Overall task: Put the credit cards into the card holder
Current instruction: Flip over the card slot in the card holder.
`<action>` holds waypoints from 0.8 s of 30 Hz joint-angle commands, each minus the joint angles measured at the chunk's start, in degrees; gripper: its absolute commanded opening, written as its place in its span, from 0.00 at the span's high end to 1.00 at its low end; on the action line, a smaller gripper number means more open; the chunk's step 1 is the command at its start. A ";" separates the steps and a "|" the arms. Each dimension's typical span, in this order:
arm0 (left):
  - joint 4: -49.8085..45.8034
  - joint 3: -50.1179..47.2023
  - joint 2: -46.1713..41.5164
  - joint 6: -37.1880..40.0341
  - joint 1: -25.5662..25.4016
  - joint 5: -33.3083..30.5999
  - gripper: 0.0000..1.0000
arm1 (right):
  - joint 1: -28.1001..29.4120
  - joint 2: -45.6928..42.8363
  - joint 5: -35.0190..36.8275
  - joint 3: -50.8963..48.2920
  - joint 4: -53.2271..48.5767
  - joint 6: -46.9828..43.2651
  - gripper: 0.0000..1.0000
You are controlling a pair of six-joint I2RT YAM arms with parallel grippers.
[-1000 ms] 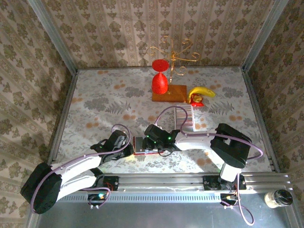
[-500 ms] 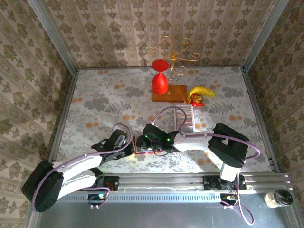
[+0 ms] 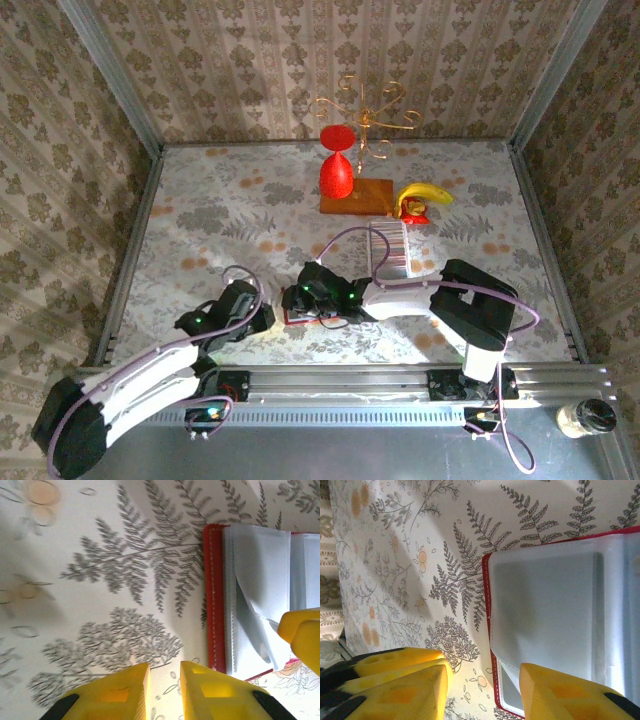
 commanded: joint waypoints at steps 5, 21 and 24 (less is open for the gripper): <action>-14.44 1.20 -10.50 -1.38 1.61 -7.73 0.67 | -0.15 -0.68 -3.65 3.04 7.21 -1.73 0.56; -1.15 5.38 -1.61 1.64 1.92 3.37 0.49 | -10.61 -40.84 5.54 -0.54 -31.13 -72.26 0.43; 1.91 5.97 2.49 2.47 1.87 5.62 0.48 | -10.60 -46.55 6.07 -3.98 -37.82 -98.56 0.30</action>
